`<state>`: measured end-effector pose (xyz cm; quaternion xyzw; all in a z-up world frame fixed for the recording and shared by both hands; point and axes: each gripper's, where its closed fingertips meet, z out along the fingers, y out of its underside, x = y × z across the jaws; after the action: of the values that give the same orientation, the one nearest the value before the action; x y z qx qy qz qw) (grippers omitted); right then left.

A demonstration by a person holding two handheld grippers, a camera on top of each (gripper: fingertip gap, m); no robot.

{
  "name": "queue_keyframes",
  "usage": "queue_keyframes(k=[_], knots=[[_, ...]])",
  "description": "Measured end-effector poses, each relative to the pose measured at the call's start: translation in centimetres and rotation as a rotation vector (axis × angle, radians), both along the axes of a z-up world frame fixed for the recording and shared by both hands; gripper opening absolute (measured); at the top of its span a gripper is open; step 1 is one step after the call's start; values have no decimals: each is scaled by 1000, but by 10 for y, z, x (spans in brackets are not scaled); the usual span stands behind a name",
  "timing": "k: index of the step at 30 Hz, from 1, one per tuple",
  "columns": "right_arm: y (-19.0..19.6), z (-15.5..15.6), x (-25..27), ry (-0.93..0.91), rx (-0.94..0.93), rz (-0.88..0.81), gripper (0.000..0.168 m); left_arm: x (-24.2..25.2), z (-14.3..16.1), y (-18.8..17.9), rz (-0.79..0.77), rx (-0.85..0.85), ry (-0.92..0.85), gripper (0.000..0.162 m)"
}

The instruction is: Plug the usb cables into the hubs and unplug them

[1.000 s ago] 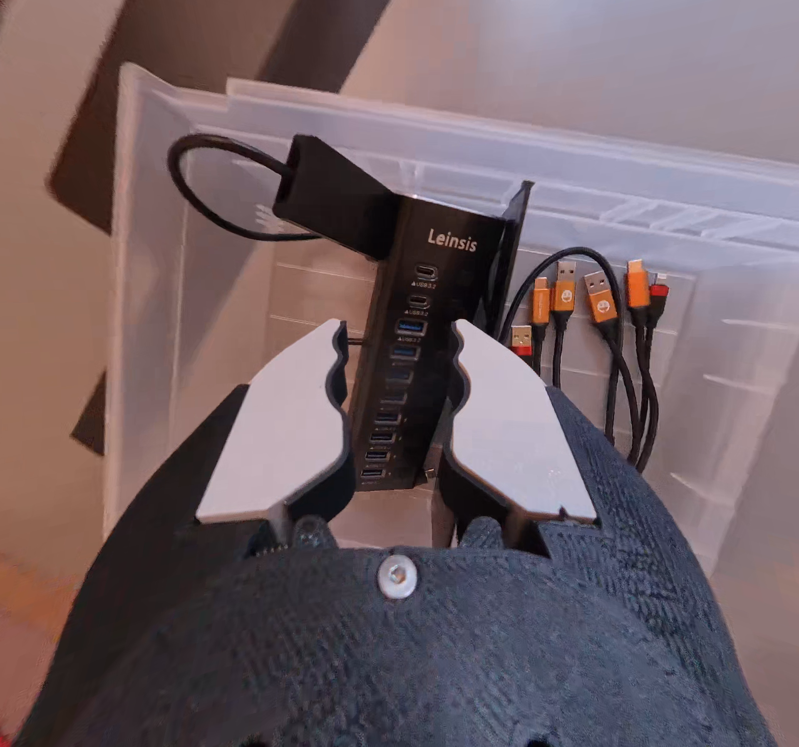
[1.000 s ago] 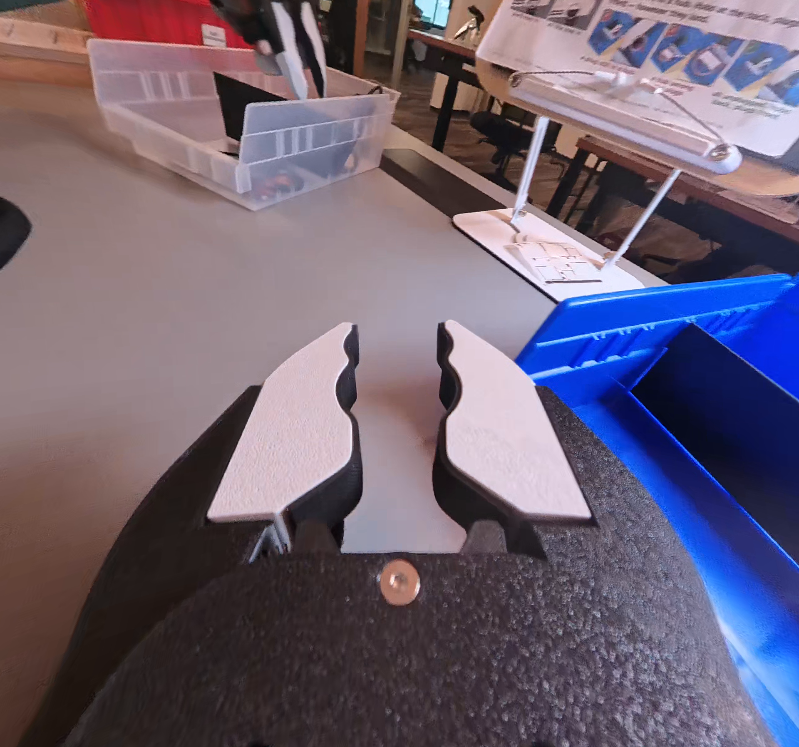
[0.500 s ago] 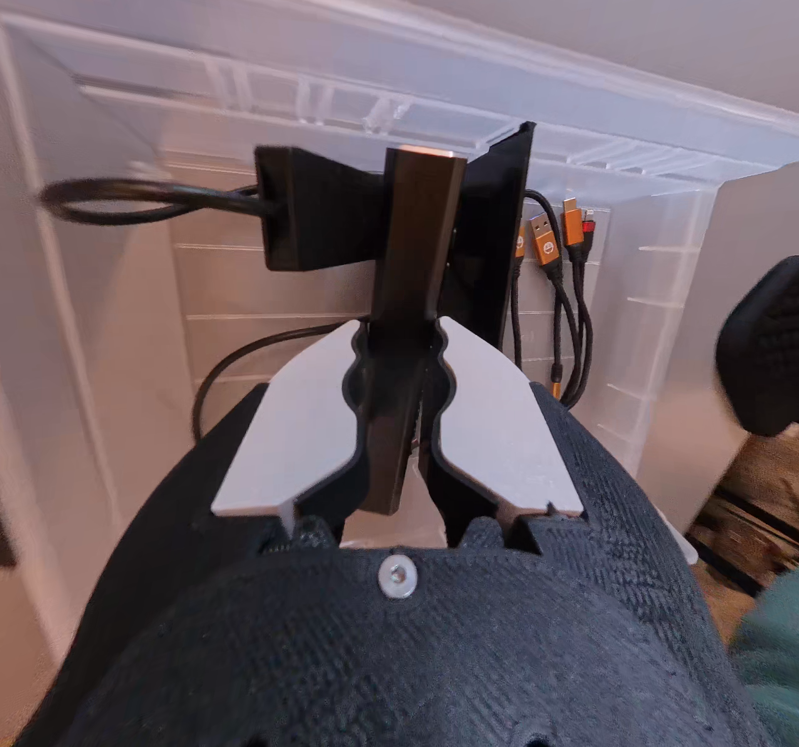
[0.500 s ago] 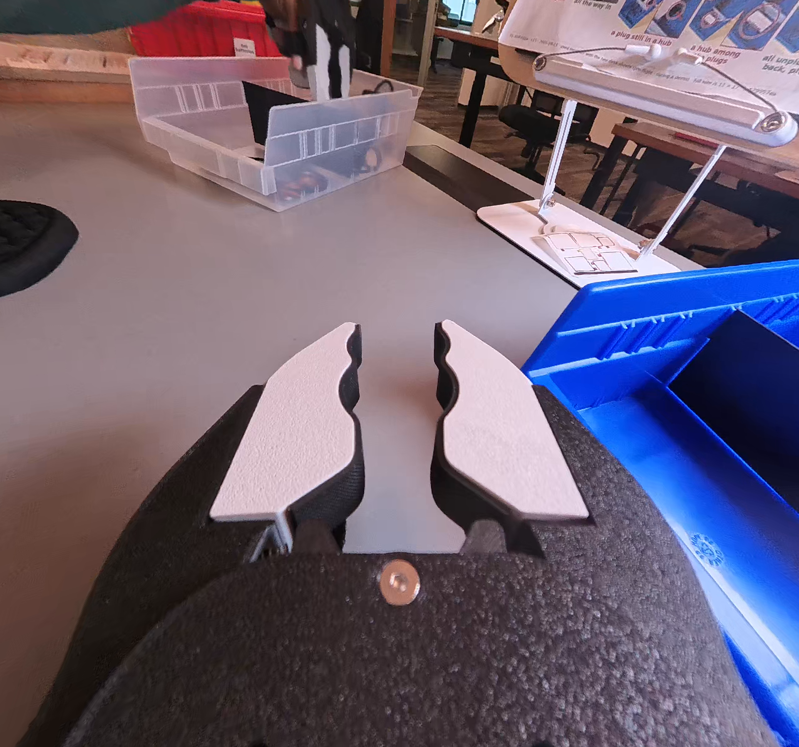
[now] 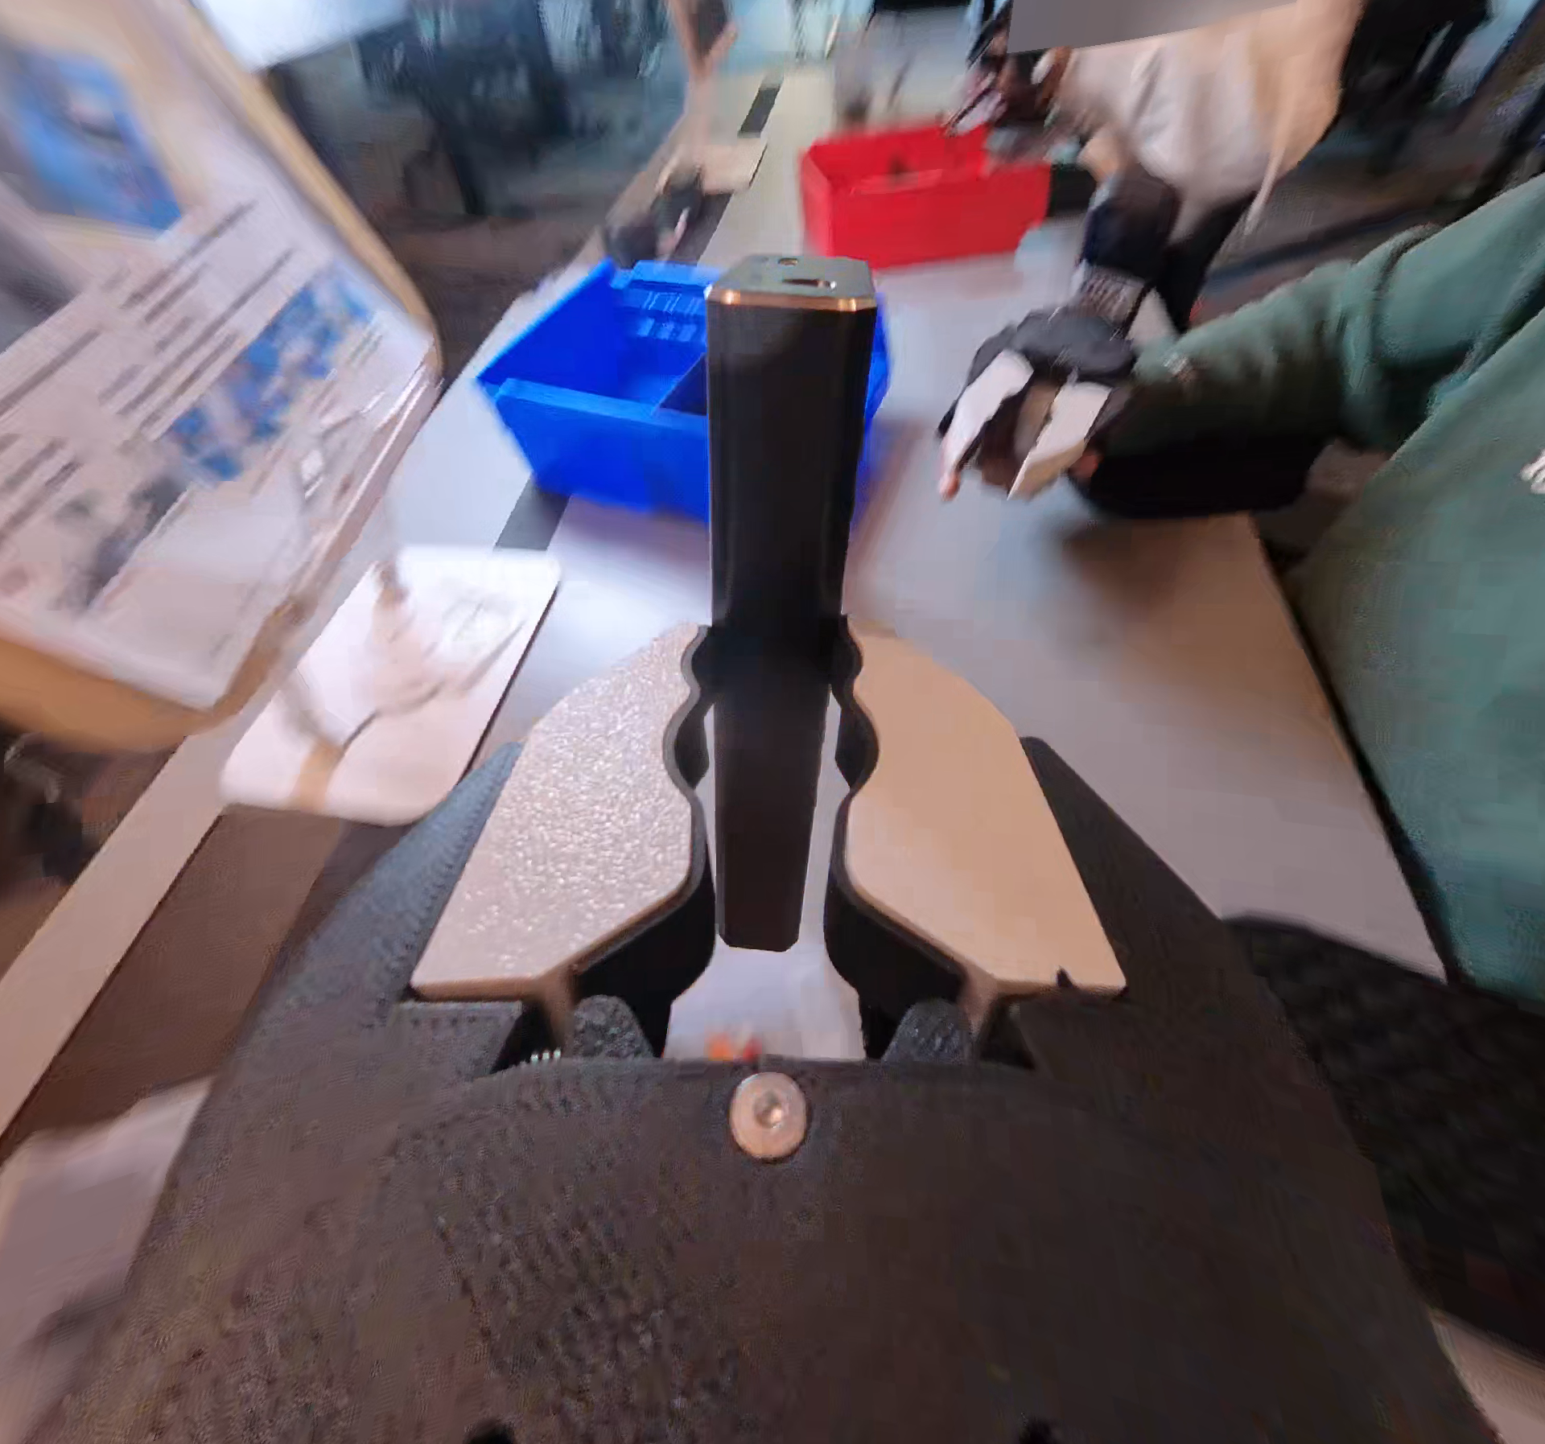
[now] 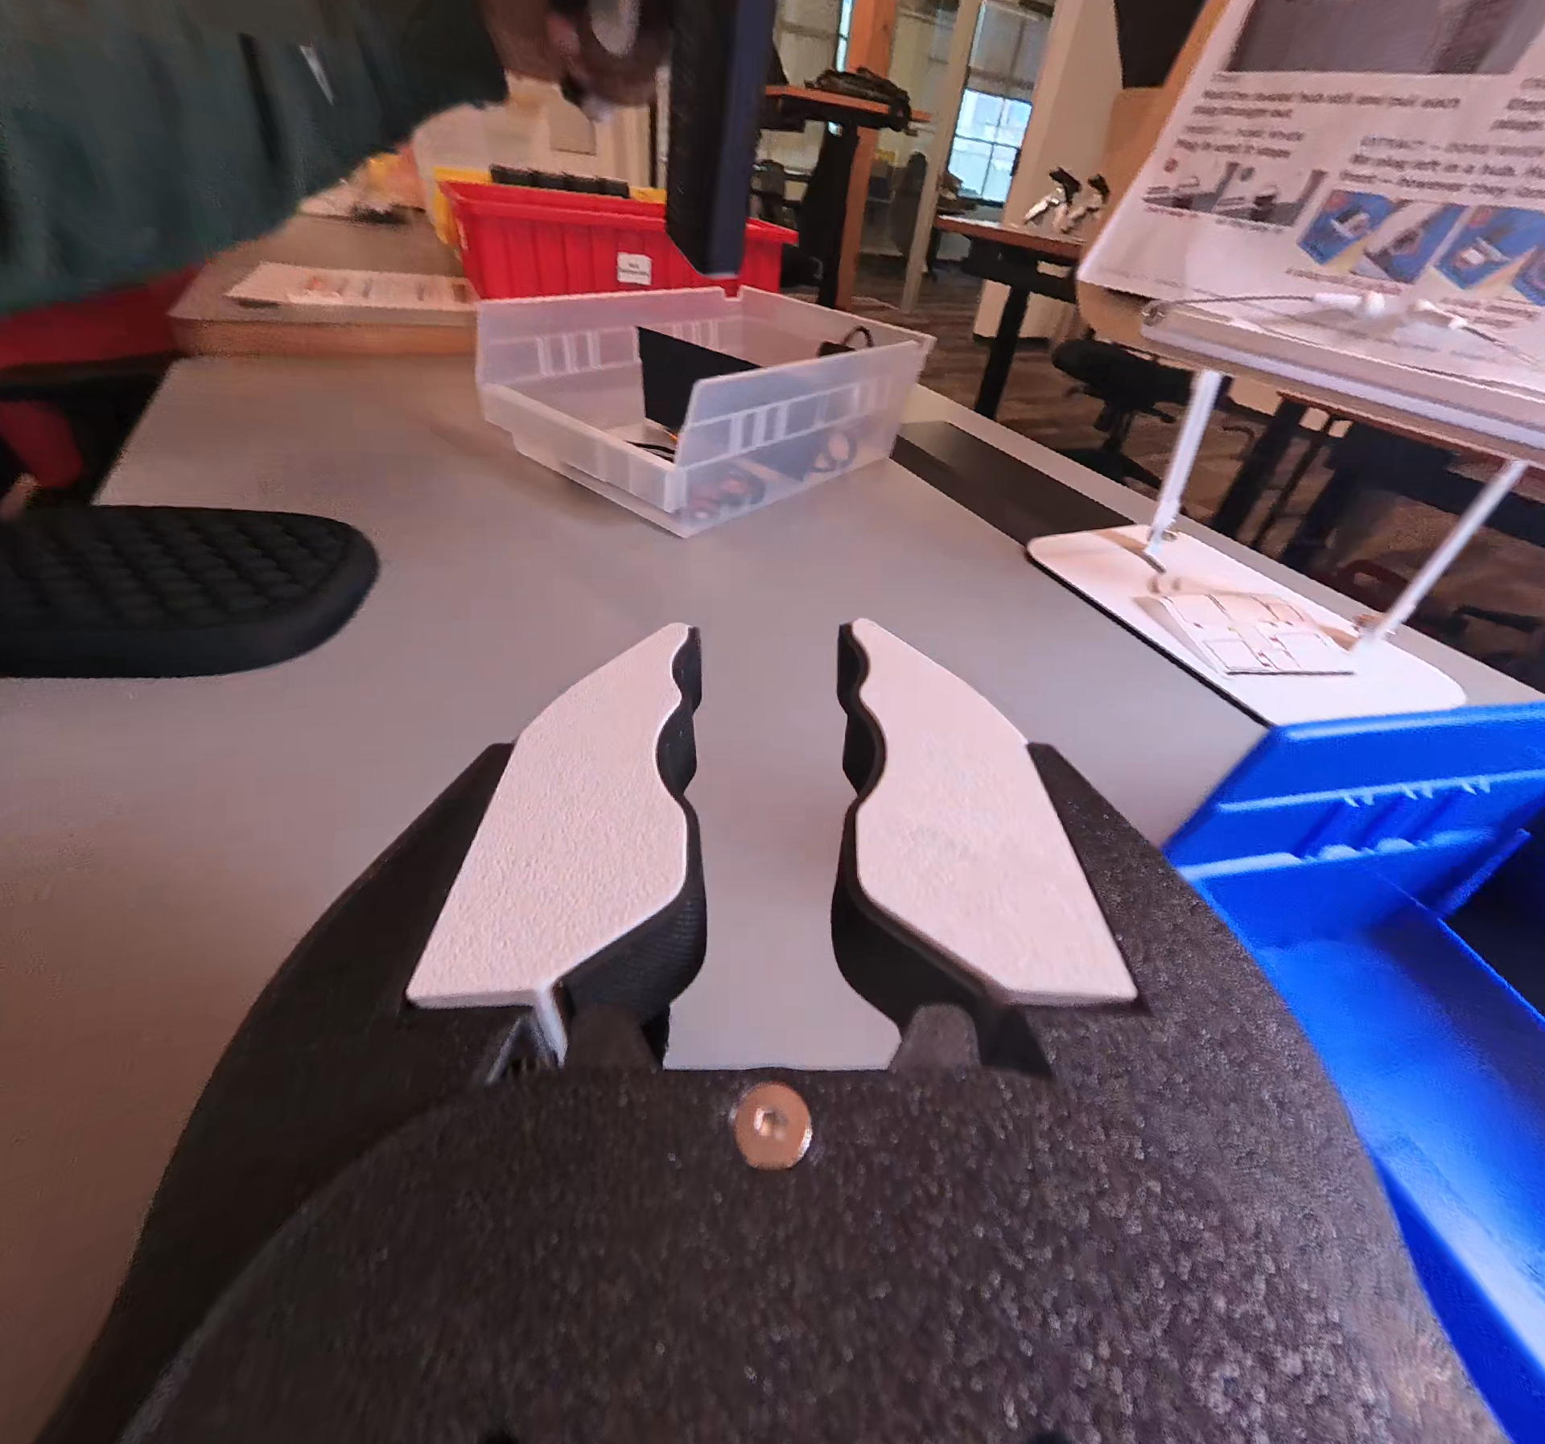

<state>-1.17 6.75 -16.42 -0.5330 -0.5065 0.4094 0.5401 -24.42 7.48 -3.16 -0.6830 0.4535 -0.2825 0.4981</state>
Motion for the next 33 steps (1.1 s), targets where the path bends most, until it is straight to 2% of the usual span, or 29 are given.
queue_keyframes(k=[4,7,8,10,11,14,18,21,23,25,26,30,33], knots=[[-29,1,-14,-4,-7,95,47,113,-29,-32,-132,22,-215,27],[-38,0,-22,-8,-6,103,63,180,-63,-51,-222,-33,-281,28],[-43,-2,-25,-5,-24,121,62,198,-69,-56,-249,-57,-308,27],[-54,-8,-28,-9,-51,172,47,224,-79,-61,-283,-104,-351,27],[-58,-9,-29,-10,-40,180,32,231,-83,-60,-276,-111,-359,28],[-48,-11,-26,-31,-100,125,30,233,-82,-51,-213,-126,-444,29],[-16,-20,-21,-71,-110,-65,29,221,-94,-23,71,-82,-434,35],[6,-31,-17,-162,-49,-240,29,227,-103,-17,221,23,-330,68],[13,-39,-17,-232,17,-312,29,231,-107,-11,314,72,-262,83],[12,-42,-20,-278,108,-349,29,226,-108,2,412,126,-236,74],[10,-41,-21,-291,161,-366,30,225,-106,5,422,123,-255,67],[4,-31,-23,-254,247,-335,34,225,-98,-5,295,88,-287,64],[-25,-28,-33,-215,222,-83,49,224,-91,-20,120,49,-306,63]])
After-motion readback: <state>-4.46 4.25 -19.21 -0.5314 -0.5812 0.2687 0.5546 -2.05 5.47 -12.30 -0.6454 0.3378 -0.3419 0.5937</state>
